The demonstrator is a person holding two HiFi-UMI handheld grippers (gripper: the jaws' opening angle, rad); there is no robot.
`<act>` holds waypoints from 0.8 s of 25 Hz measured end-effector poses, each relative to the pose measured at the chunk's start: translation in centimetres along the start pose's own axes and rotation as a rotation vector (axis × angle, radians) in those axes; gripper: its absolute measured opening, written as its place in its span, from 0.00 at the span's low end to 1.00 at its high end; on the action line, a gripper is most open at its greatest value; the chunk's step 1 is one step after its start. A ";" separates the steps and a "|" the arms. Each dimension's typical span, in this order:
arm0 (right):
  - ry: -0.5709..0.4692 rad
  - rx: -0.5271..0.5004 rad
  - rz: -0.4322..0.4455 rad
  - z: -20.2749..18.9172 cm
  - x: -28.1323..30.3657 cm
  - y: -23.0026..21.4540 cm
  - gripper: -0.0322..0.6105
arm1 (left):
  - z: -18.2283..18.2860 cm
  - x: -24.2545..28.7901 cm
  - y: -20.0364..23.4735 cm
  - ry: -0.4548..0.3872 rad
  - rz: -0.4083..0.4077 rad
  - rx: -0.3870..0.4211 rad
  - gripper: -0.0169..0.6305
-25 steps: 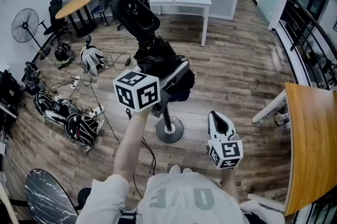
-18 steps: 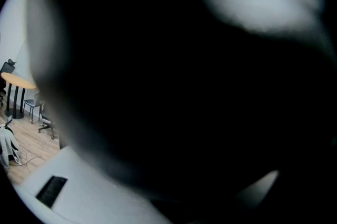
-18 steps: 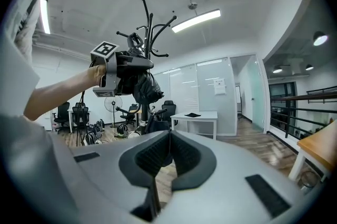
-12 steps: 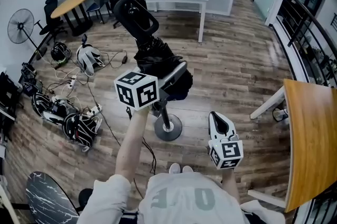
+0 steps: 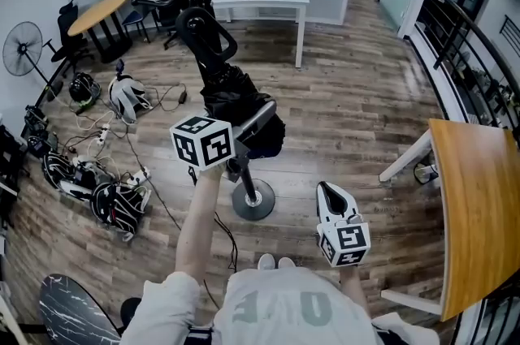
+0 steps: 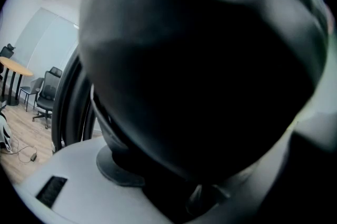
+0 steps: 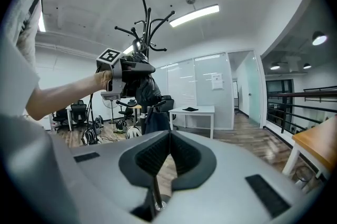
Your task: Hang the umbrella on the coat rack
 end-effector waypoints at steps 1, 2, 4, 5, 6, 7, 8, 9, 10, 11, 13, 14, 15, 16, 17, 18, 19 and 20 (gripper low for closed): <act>0.000 0.002 -0.001 0.0 -0.1 0.0 0.10 | 0.0 -0.1 0.2 0.000 0.006 0.006 0.49; 0.000 0.003 -0.001 0.0 -0.2 0.1 0.10 | 0.1 -0.1 0.5 0.002 0.018 0.012 0.49; 0.000 0.001 0.001 0.1 -0.4 0.2 0.10 | 0.2 -0.3 1.2 0.007 0.049 0.026 0.49; 0.001 0.000 0.001 0.1 -0.4 0.2 0.10 | 0.3 -0.4 1.5 0.011 0.060 0.032 0.49; 0.002 -0.001 0.001 0.0 -0.5 0.2 0.10 | 0.2 -0.5 1.8 0.015 0.066 0.037 0.49; 0.003 0.000 0.001 -0.2 -0.5 0.2 0.10 | 0.1 -0.6 2.0 0.018 0.068 0.042 0.49; 0.005 0.000 0.001 -0.3 -0.6 0.3 0.10 | 0.1 -0.7 2.1 0.020 0.066 0.047 0.49; 0.007 0.001 0.001 -0.4 -0.6 0.3 0.10 | 0.0 -0.7 2.2 0.022 0.062 0.051 0.49; 0.009 0.001 0.001 -0.5 -0.7 0.4 0.10 | 0.0 -0.8 2.2 0.024 0.061 0.055 0.49; 0.010 0.000 0.001 -0.6 -0.7 0.4 0.10 | -0.1 -0.8 2.2 0.025 0.062 0.059 0.49; 0.013 -0.002 0.004 -0.6 -0.8 0.4 0.10 | -0.2 -1.0 2.1 0.012 0.065 0.063 0.49; 0.013 -0.004 0.006 -0.6 -0.8 0.4 0.10 | -0.3 -1.1 2.1 -0.001 0.064 0.061 0.49; 0.013 -0.005 0.008 -0.5 -0.8 0.5 0.10 | -0.4 -1.2 2.1 -0.014 0.065 0.059 0.49; 0.013 -0.005 0.009 -0.5 -0.8 0.5 0.10 | -0.4 -1.4 2.2 -0.025 0.068 0.058 0.49; 0.011 -0.003 0.011 -0.5 -0.9 0.6 0.10 | -0.5 -1.5 2.3 -0.034 0.073 0.057 0.49; 0.009 0.001 0.013 -0.6 -0.9 0.6 0.10 | -0.7 -1.6 2.4 -0.043 0.079 0.055 0.49; 0.008 0.004 0.017 -0.6 -0.9 0.7 0.10 | -0.8 -1.7 2.5 -0.055 0.087 0.050 0.49; 0.007 0.004 0.021 -0.7 -0.9 0.8 0.10 | -1.0 -1.9 2.6 -0.070 0.097 0.041 0.49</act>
Point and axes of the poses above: the fingertips, and each gripper's own axes: x forward along the fingers, y to its left, z out of its top, the point moved 8 cm from there along -x, backward along the fingers, and after that the axes turned 13 degrees about y, right-handed, at the moved point
